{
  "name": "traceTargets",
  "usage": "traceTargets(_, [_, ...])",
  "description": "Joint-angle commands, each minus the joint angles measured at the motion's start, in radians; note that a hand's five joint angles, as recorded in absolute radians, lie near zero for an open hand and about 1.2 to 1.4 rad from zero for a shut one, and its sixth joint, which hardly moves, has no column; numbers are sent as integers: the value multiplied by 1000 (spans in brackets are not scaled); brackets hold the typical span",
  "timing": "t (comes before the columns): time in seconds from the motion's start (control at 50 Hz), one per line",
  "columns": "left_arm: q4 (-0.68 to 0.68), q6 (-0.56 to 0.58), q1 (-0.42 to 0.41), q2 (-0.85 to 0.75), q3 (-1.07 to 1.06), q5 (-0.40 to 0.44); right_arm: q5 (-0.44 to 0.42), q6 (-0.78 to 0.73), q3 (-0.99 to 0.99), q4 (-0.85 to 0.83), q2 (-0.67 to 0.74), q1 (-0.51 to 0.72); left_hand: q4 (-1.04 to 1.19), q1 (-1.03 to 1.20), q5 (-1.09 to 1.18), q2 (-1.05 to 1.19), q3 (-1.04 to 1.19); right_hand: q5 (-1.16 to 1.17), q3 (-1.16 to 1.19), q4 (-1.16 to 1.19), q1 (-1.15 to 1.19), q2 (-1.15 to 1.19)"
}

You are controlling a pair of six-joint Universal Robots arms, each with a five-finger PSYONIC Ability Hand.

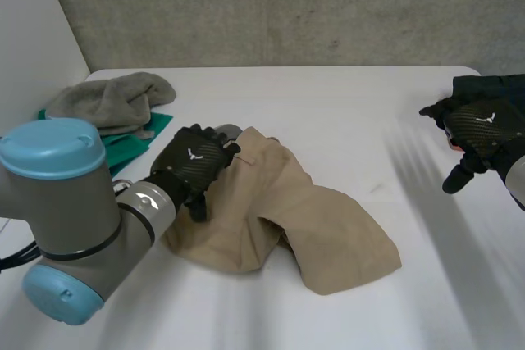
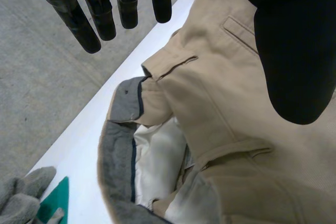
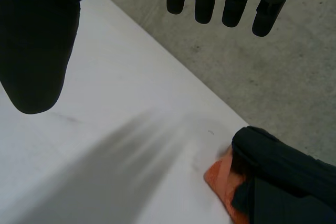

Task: Fold the laundry.

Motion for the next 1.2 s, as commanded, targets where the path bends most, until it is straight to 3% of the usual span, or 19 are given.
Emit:
traceTargets(0.02, [-83,15,21,43,-18,-4,2,52,-4,-35,25,-6,-25,-19,-43,-30,-33,-47,-30,-38,-44,-34])
traceTargets(0.16, [-199,108,64,66,-90,-29,3,49,1,-51,77,0,64,69,45,59,56,-47,-30,-38,-44,-34])
traceTargets(0.24, [-161,171,108,48,-135,-27,5,39,7,-65,105,13,91,96,72,85,82,-47,-30,-38,-44,-34])
traceTargets(0.3, [-100,217,128,9,-147,-9,6,29,12,-68,122,26,231,236,212,226,223,-47,-30,-38,-44,-34])
traceTargets(0.32, [-85,229,131,-3,-146,-7,8,23,13,-70,124,31,301,307,283,296,293,-47,-30,-38,-44,-34])
traceTargets(0.36, [-32,262,141,-38,-135,-3,9,12,19,-73,128,40,656,661,637,651,648,-47,-30,-38,-44,-34])
traceTargets(0.4, [26,281,144,-72,-106,-7,14,3,24,-79,128,46,1137,1142,1118,1132,1129,-47,-30,-38,-44,-34])
traceTargets(0.42, [43,282,144,-78,-95,-9,15,3,25,-82,128,48,1197,1202,1178,1191,1188,-47,-30,-38,-44,-34])
traceTargets(0.58, [228,208,135,-48,78,-67,26,1,36,-97,105,59,1197,1202,1179,1192,1189,-47,-30,-38,-44,-34])
traceTargets(0.72, [328,-5,84,-9,409,-112,29,1,38,-99,102,63,1197,1202,1179,1192,1189,-47,-30,-38,-44,-34])
traceTargets(0.82, [258,-200,0,-87,673,-76,32,1,38,-105,107,57,1197,1202,1179,1192,1189,-47,-30,-38,-44,-34])
traceTargets(0.94, [129,-338,-80,-210,845,-24,32,6,38,-113,108,51,1197,1202,1179,1192,1189,-47,-30,-38,-44,-34])
traceTargets(1.08, [17,-419,-178,-392,876,160,32,7,42,-117,117,52,1197,1202,1179,1192,1189,-47,-30,-38,-44,-34])
traceTargets(1.12, [-5,-429,-210,-442,871,218,32,7,42,-120,119,52,642,647,624,637,634,-47,-30,-38,-44,-34])
traceTargets(1.18, [-38,-426,-241,-484,865,229,32,7,42,-123,117,49,108,113,89,102,99,-47,-30,-38,-44,-34])
traceTargets(1.2, [-45,-426,-246,-488,868,217,32,7,44,-125,117,48,36,41,17,30,27,-47,-30,-38,-44,-34])
